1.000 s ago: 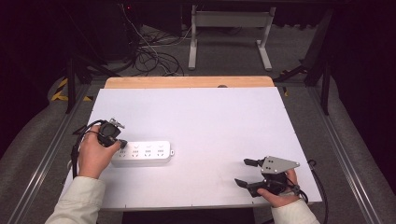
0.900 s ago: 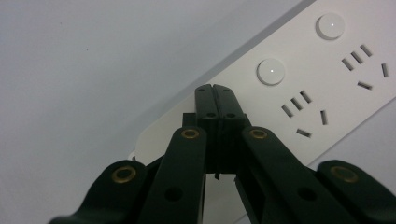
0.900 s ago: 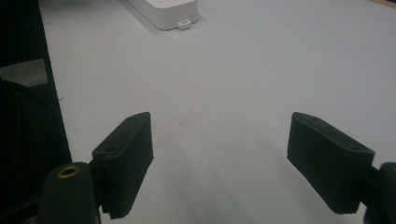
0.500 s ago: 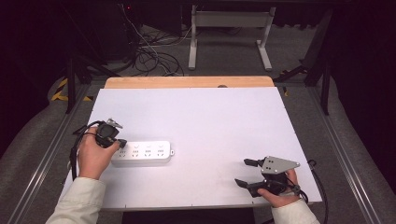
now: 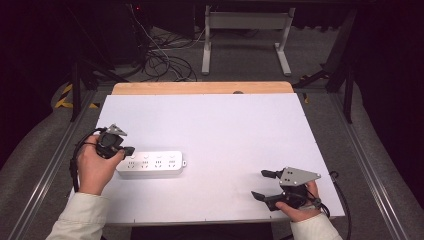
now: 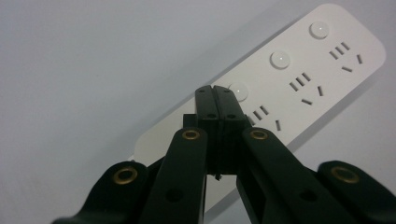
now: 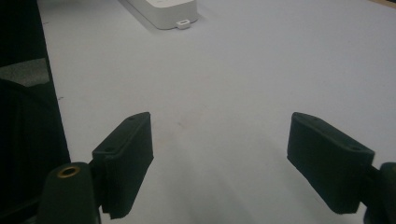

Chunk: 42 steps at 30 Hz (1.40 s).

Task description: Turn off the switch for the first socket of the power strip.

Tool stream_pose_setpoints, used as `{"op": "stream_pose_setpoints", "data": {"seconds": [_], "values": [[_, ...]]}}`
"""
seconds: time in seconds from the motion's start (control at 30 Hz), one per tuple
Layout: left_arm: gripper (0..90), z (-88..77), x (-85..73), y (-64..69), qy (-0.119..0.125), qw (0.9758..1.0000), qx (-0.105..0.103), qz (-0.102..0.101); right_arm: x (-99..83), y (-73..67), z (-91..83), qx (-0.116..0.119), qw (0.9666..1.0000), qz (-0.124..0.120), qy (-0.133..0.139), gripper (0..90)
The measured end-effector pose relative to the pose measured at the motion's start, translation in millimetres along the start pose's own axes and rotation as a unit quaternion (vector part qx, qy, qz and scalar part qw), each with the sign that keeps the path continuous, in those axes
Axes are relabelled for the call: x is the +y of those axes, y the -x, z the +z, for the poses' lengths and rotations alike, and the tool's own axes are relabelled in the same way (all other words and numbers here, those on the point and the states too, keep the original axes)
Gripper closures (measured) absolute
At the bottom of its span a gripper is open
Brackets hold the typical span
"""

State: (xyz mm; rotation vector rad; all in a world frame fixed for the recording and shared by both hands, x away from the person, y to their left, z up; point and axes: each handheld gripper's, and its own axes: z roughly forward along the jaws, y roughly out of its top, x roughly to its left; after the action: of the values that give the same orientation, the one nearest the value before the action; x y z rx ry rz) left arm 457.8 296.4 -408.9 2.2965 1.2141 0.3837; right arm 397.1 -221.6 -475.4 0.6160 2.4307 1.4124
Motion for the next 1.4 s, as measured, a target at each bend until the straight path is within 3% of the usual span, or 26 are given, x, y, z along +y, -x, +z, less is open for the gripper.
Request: {"op": "stream_pose_setpoints", "data": {"seconds": [0.27,0.53,0.6,0.7,0.83,1.0,1.2,1.4], "values": [[90.0,-7.4,1.4,2.5,0.010,0.9999,-0.001,0.004,0.1,-0.1,0.2,-0.001,1.0000,0.001,-0.001,23.1],[89.5,-15.2,1.9,6.1,0.032,0.9993,-0.019,0.002,0.0,0.4,0.6,-0.001,1.0000,0.002,-0.001,23.1],[80.8,-19.0,1.9,7.3,0.041,0.9990,-0.017,0.003,0.0,0.3,0.5,-0.001,1.0000,0.002,-0.001,23.1],[75.2,-25.2,1.9,10.8,0.051,0.9984,-0.024,0.007,-0.1,0.3,0.3,-0.002,1.0000,0.003,-0.001,23.1],[56.0,-29.5,2.0,15.4,0.060,0.9976,-0.032,0.007,0.0,0.1,0.3,-0.002,1.0000,0.004,0.000,23.1],[40.7,-39.7,2.2,28.0,0.097,0.9943,-0.038,0.024,0.2,0.0,0.1,-0.001,1.0000,0.003,0.002,23.1],[32.1,-47.6,-1.7,42.2,0.130,0.9896,-0.041,0.047,0.2,0.1,-0.3,-0.002,1.0000,0.005,0.002,23.1],[25.0,-53.0,-13.5,54.3,0.179,0.9801,-0.060,0.062,1.1,-1.0,-0.3,0.000,1.0000,0.004,0.005,23.1]]}}
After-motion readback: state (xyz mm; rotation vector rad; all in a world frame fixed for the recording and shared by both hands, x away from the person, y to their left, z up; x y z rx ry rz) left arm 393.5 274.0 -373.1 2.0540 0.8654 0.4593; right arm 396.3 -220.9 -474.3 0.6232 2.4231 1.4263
